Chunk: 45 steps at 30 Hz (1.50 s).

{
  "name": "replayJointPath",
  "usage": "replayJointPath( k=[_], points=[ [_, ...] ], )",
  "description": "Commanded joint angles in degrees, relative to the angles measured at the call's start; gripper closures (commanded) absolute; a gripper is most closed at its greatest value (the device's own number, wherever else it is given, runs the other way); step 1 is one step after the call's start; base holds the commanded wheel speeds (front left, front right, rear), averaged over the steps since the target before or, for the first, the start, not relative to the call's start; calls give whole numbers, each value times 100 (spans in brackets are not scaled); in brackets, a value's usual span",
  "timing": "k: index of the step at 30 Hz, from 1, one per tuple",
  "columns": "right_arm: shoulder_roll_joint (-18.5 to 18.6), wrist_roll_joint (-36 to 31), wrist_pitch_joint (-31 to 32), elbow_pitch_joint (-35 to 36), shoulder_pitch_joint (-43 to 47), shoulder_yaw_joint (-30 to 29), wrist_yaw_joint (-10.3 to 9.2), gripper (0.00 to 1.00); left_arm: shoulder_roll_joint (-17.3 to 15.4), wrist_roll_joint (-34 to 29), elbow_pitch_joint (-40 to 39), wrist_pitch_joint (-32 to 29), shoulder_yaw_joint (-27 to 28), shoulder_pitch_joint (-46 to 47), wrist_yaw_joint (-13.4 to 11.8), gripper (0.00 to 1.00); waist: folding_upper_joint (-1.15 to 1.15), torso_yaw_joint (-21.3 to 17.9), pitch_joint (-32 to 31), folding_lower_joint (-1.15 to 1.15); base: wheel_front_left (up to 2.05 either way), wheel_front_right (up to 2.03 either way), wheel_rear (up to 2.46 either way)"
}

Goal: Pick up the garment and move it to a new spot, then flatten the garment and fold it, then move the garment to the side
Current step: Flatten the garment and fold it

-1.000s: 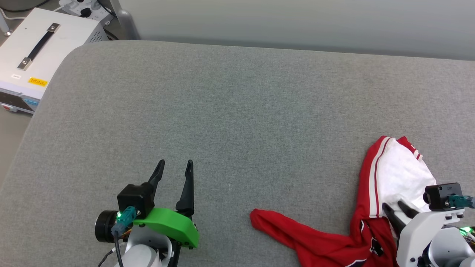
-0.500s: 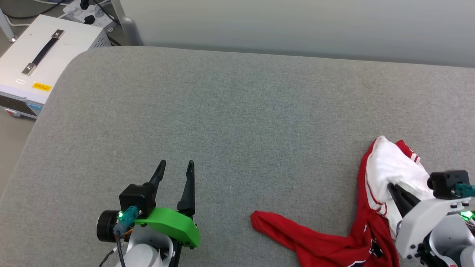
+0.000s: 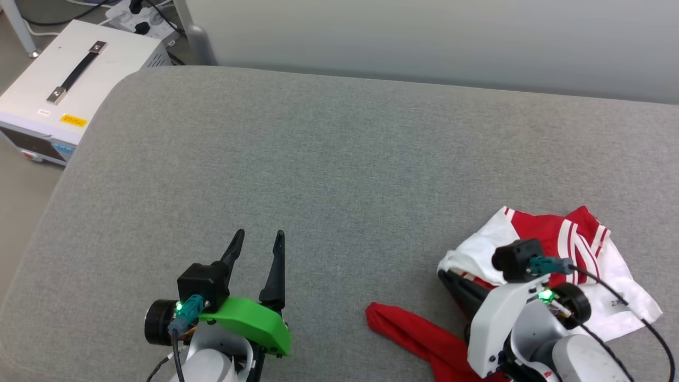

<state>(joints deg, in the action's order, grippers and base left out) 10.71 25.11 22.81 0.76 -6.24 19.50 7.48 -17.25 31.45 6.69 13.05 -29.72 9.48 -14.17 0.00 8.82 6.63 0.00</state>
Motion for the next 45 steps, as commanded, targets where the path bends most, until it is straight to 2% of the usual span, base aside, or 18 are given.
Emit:
replayJointPath(
  k=[1, 2, 3, 4, 5, 13, 14, 17, 23, 27, 32, 38, 45],
  points=[
    [1, 71, -76, -162, -111, 81, 1, 100, 28, 63, 7, 5, -16, 80, 24, 0, 0, 71, 53, 0, 0, 0, 0],
    [-27, 136, -131, -291, -123, 141, 1, 100, 31, 68, 15, 9, -17, 76, 23, 0, 0, 89, 68, 0, 0, 0, 0],
    [-38, 167, -176, -389, -134, 185, 1, 89, 32, 74, 22, 13, -13, 69, 20, 0, 0, 98, 75, 0, 0, 0, 0],
    [-41, 191, -232, -502, -140, 228, 1, 19, 33, 78, 33, 16, -13, 62, 17, 0, 0, 114, 86, 0, 0, 0, 0],
    [-48, 213, -299, -570, -146, 239, 1, 0, 34, 81, 42, 18, -17, 60, 19, 0, 0, 127, 92, 0, 0, 0, 0],
    [-120, 224, -1144, -550, 4, 59, 1, 0, 6, 100, 101, 33, -20, 12, 7, 0, 0, 125, -25, 0, 0, 0, 0],
    [-163, 90, -1623, -236, 165, -119, 1, 0, -41, 97, 73, 22, -9, -10, -24, 0, 0, 46, -108, 0, 0, 0, 0],
    [-214, -154, -1996, -21, 239, -397, 1, 0, -94, 74, 38, -5, -19, -11, -39, 0, 0, -48, -164, 0, 0, 0, 0],
    [-392, -530, -2418, 198, 418, -1262, 1, 0, -170, -19, -26, -118, -129, 114, 0, 0, 0, -224, -240, 0, 0, 0, 0],
    [-468, -710, -2464, 302, 635, -1932, 1, 0, -188, -130, -54, -268, -299, 295, 84, 0, 0, -368, -246, 0, 0, 0, 0],
    [-551, -944, -2338, 603, 911, -2430, 1, 0, -128, -178, -14, -717, -663, 656, 394, 0, 0, -653, -199, 0, 0, 0, 0],
    [-581, -1021, -2179, 911, 1057, -2525, 1, 0, 127, -52, 262, -1536, -1152, 1219, 904, 0, 0, -1017, -4, 0, 0, 0, 0],
    [-635, -951, -2197, 1007, 990, -2480, 1, 0, 435, 126, 1033, -2651, -1663, 1897, 1461, 0, 0, -1308, 320, 0, 0, 0, 0]
  ],
)
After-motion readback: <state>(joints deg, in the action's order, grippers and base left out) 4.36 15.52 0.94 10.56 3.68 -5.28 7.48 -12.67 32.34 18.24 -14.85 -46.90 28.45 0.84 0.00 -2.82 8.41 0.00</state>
